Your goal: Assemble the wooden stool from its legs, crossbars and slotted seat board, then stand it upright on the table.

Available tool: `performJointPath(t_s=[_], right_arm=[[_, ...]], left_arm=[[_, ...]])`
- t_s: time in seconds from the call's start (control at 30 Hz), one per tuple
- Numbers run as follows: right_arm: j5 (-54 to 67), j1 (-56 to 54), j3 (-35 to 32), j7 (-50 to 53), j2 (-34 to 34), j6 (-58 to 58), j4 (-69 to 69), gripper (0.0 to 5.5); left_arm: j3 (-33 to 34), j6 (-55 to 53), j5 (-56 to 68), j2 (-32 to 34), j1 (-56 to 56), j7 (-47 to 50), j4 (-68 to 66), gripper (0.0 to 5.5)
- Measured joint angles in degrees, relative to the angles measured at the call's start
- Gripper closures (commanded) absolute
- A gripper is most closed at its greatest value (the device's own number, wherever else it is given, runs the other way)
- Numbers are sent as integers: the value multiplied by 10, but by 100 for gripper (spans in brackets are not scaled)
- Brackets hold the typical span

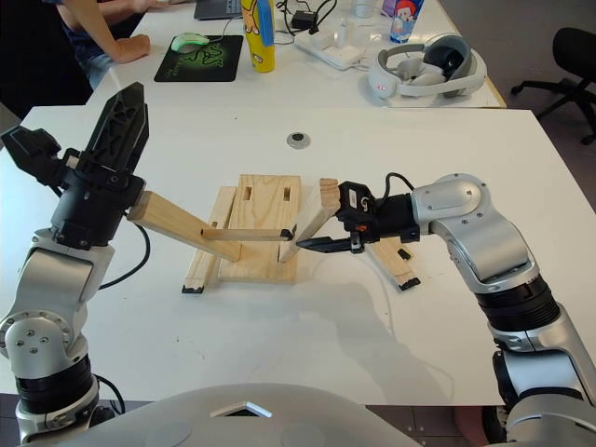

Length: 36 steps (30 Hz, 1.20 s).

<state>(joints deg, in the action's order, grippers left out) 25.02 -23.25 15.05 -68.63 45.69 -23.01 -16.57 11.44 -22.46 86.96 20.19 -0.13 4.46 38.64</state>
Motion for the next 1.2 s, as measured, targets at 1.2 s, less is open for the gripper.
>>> performJointPath(t_s=[1.2], right_arm=[[-22, -29, 62, 16, -4, 78, 51, 345]], left_arm=[[-5, 41, -55, -20, 43, -102, -19, 204]])
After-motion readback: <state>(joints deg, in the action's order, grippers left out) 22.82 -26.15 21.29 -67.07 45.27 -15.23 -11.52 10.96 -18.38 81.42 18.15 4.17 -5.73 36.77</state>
